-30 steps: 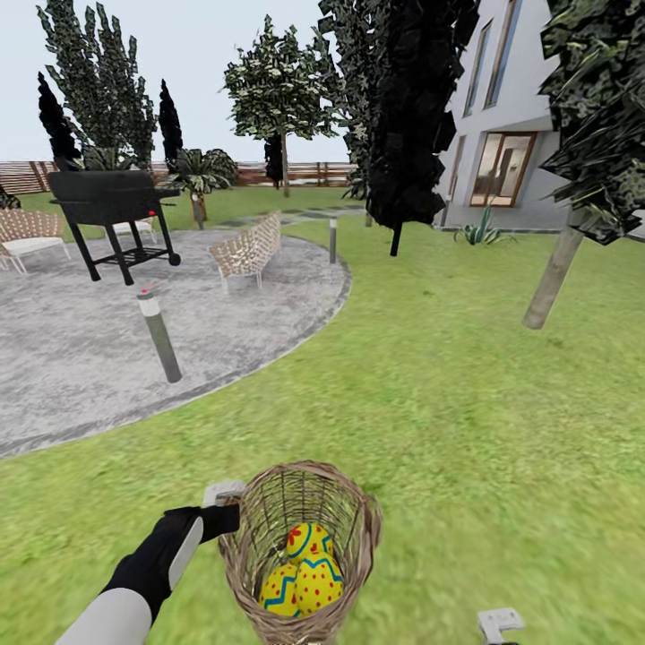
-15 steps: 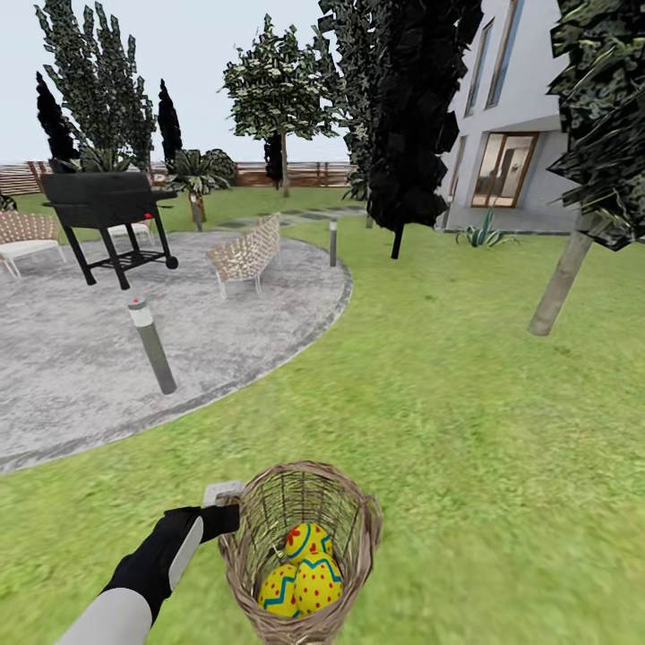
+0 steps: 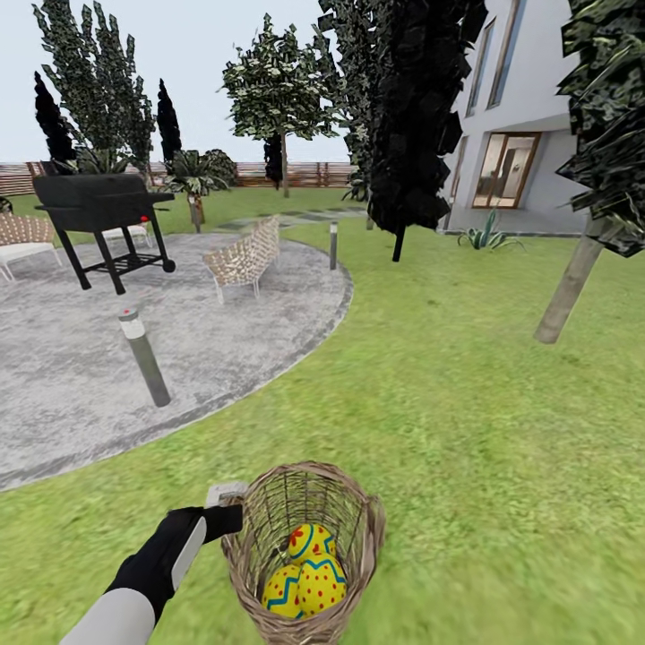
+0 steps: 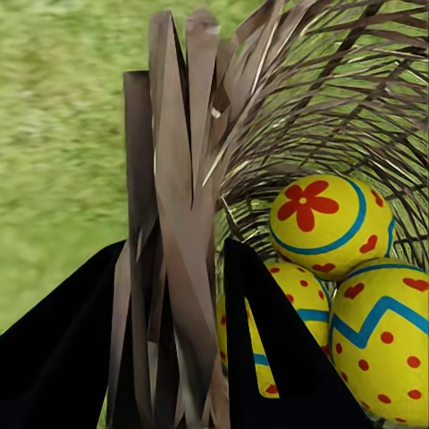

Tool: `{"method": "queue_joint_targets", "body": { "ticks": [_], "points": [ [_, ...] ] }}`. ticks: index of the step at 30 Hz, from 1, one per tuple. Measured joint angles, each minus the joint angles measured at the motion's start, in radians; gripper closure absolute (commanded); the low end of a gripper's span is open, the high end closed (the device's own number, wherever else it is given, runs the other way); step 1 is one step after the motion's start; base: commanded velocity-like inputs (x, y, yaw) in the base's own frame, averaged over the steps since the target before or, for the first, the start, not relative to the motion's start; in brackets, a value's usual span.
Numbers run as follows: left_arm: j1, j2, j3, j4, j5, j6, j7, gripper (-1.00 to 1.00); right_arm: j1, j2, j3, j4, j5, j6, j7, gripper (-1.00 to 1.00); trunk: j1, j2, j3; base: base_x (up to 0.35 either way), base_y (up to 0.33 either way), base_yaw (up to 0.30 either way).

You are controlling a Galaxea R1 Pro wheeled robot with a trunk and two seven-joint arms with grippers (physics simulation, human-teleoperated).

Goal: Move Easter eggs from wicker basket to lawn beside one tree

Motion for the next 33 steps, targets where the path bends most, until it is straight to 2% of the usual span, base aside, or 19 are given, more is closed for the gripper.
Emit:
{"method": "queue_joint_targets", "body": {
  "ticks": [6,18,27,31,33],
  "points": [
    [0.000,-0.015,-0.001,0.001,0.005,0.000,0.001,1.00,0.000,0.001,0.000,0.000,0.000,-0.012,0.000,-1.00,-0.023,0.042,0.019,0.315,0.000,0.000],
    [0.000,-0.017,-0.001,0.001,0.002,0.000,0.000,1.00,0.000,-0.001,-0.001,0.001,-0.006,-0.011,0.000,-1.00,-0.069,0.126,0.056,0.327,0.000,0.000],
    [0.000,-0.024,-0.002,0.001,0.002,0.000,0.000,1.00,0.014,0.000,0.000,0.001,0.008,-0.012,0.000,-1.00,-0.104,0.189,0.085,0.328,0.000,0.000],
    [0.000,-0.024,-0.002,0.001,0.003,0.000,0.000,1.00,0.015,-0.001,0.000,0.001,-0.001,-0.014,0.000,-1.00,-0.119,0.217,0.097,0.329,0.000,-0.022],
    [0.000,-0.024,-0.002,0.002,-0.003,-0.001,0.000,1.00,0.015,-0.001,-0.001,0.001,-0.004,-0.049,0.000,-1.00,-0.127,0.231,0.104,0.329,0.000,-0.235]
  ]
}}
